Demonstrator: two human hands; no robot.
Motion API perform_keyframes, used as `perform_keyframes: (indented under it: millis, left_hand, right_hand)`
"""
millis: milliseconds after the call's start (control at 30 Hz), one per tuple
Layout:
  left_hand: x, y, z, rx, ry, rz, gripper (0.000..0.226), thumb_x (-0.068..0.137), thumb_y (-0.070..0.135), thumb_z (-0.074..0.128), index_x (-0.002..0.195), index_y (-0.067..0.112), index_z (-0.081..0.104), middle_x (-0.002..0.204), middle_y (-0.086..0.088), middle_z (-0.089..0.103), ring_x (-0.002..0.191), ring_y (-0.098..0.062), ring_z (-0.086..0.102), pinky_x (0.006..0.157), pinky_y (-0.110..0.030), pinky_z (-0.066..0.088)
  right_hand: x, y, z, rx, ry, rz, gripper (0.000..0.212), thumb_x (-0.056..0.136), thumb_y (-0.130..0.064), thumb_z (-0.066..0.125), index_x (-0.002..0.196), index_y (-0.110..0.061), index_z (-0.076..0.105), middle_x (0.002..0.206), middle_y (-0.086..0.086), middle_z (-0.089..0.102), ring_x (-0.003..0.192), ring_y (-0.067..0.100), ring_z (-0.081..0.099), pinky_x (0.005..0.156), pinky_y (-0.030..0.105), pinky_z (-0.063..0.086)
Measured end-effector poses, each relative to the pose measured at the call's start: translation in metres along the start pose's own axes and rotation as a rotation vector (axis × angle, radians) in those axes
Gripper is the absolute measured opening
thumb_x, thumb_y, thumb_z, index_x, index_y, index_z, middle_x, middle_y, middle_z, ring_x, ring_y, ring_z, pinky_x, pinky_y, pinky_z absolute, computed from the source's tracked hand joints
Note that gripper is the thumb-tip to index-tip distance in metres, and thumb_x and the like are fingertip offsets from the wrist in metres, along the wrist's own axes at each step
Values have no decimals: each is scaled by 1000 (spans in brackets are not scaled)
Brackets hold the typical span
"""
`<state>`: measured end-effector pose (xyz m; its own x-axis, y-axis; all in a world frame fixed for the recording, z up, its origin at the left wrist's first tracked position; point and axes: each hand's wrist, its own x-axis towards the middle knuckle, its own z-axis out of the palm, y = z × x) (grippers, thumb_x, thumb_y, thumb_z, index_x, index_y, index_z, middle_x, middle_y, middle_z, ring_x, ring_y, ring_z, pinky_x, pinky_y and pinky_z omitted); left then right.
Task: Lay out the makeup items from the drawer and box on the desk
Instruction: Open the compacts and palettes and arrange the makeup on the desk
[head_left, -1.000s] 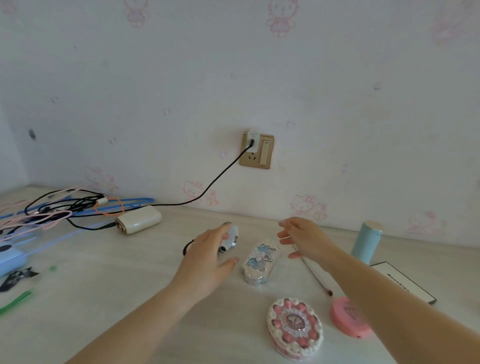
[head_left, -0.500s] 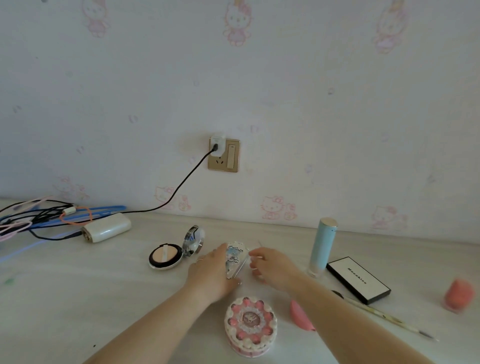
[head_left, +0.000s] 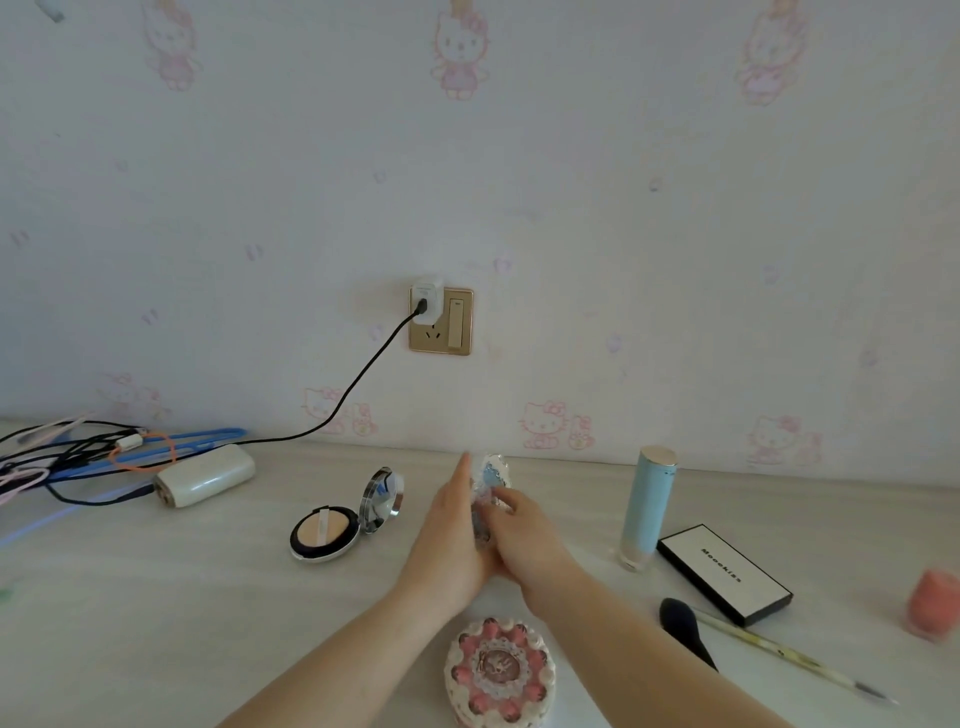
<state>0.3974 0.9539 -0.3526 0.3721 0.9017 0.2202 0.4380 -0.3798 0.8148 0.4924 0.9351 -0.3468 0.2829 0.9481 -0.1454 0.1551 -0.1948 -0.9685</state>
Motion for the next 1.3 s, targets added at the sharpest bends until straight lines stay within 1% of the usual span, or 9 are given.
perform_keyframes:
  millis: [100, 167, 300, 367, 467, 733, 933, 1167, 1300]
  left_hand:
    - [-7, 15, -1, -109, -41, 60, 94, 81, -2, 63, 150, 25, 6, 130, 11, 31, 109, 10, 40, 85, 2, 36]
    - [-12, 23, -7, -237, -31, 76, 86, 83, -7, 57, 149, 26, 14, 136, 11, 36, 112, 14, 42, 96, -13, 43]
    - [-18, 32, -19, -603, 80, -79, 47, 95, 7, 47, 137, 29, 40, 129, 11, 52, 109, 2, 55, 98, -27, 47]
    - [-20, 34, -23, -813, 12, -221, 29, 98, 23, 47, 126, 24, 56, 119, 6, 65, 109, -8, 61, 97, -38, 50]
    - [-24, 37, -30, -951, -81, -273, 26, 98, 31, 47, 108, 24, 70, 104, -1, 73, 104, -15, 66, 77, -36, 57]
    - [-30, 41, -28, -952, -74, -288, 30, 101, 25, 41, 105, 16, 69, 98, -7, 73, 91, -17, 67, 64, -32, 55]
    - [-29, 36, -33, -970, -49, -358, 35, 102, 24, 36, 107, 10, 68, 98, -14, 73, 77, -23, 68, 60, -31, 55]
    - [-27, 19, -33, -878, 16, -466, 30, 101, 14, 37, 103, 11, 67, 84, -10, 75, 70, -24, 68, 57, -32, 58]
    - [-28, 7, -32, -797, 62, -529, 23, 102, 9, 35, 112, 7, 55, 103, -11, 69, 90, -26, 66, 68, -36, 57]
  right_hand:
    - [-6, -6, -5, 142, 40, 8, 46, 83, -39, 62, 126, -28, 49, 115, 2, 65, 95, 16, 68, 92, 40, 53]
    - [-8, -10, -10, 186, 48, -12, 47, 85, -35, 63, 128, -27, 47, 112, 2, 67, 88, 16, 69, 86, 38, 56]
    - [-23, -18, -18, 167, 9, -94, 39, 89, -29, 59, 127, -30, 49, 106, -4, 68, 87, 15, 68, 79, 33, 57]
    - [-32, -21, -19, 133, -27, -140, 36, 88, -31, 60, 123, -33, 52, 107, -7, 68, 91, 13, 67, 80, 32, 56]
    - [-43, -23, -21, 29, -53, -197, 37, 85, -35, 64, 122, -38, 55, 115, -10, 65, 104, 9, 63, 90, 37, 53]
    - [-61, -24, -27, -29, -51, -229, 35, 88, -35, 61, 123, -37, 58, 112, -11, 68, 103, 7, 64, 97, 40, 50]
    - [-65, -34, -32, 181, -42, -124, 20, 95, -25, 52, 107, -26, 68, 98, 1, 74, 83, 17, 71, 80, 40, 59]
    - [-54, -24, -34, 341, 1, 26, 27, 98, -27, 44, 104, -14, 66, 95, 10, 74, 93, 27, 69, 83, 43, 57]
    - [-44, -17, -31, 414, 30, 98, 26, 98, -24, 42, 100, -11, 65, 88, 10, 74, 88, 29, 69, 84, 45, 56]
